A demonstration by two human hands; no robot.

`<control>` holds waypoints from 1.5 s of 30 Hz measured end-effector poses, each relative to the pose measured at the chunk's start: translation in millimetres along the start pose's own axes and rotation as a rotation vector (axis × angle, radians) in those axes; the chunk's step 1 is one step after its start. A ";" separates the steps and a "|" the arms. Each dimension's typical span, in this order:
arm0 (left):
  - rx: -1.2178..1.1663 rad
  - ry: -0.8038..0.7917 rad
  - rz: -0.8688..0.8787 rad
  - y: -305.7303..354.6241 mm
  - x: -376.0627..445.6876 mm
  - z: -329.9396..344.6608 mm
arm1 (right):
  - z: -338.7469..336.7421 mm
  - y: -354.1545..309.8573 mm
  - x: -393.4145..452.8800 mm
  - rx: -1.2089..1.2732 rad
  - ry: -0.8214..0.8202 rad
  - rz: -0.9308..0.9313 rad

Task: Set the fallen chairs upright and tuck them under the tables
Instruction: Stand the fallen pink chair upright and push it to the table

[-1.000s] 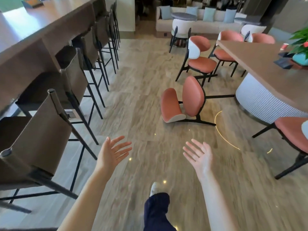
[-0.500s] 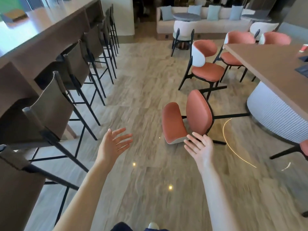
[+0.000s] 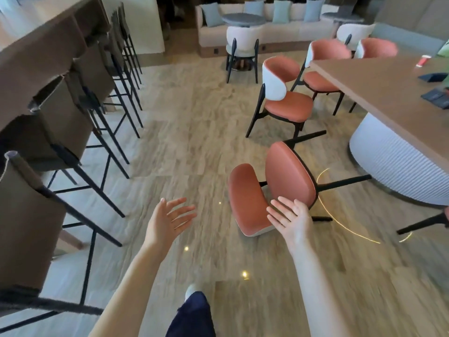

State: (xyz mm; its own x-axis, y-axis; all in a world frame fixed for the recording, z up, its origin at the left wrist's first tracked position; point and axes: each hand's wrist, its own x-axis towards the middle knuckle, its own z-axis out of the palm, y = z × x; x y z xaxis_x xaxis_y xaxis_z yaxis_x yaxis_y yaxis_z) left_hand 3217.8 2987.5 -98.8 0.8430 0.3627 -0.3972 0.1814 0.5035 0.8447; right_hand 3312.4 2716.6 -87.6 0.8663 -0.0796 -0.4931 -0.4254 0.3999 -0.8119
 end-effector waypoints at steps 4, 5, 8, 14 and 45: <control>0.029 -0.075 -0.003 56.4 82.7 2.4 | 65.2 -16.7 37.5 0.042 0.025 -0.034; 0.039 -0.096 0.005 69.6 101.2 2.7 | 80.5 -20.4 45.3 0.055 0.031 -0.043; 0.064 -0.167 0.020 103.4 149.7 10.0 | 117.2 -29.7 69.2 0.081 0.043 -0.063; 0.081 -0.222 -0.071 128.5 227.5 31.2 | 149.7 -43.0 108.7 0.109 0.141 -0.073; 0.486 -0.735 -0.330 148.0 529.3 325.6 | 171.1 -143.6 326.6 0.481 0.687 -0.200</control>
State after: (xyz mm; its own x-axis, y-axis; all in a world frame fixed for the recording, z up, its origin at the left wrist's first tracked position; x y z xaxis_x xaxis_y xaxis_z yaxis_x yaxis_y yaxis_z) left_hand 3855.7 2998.7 -67.3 0.7892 -0.4095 -0.4576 0.5201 0.0497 0.8526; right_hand 3701.3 2789.4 -78.5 0.4965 -0.6628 -0.5606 0.0103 0.6502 -0.7597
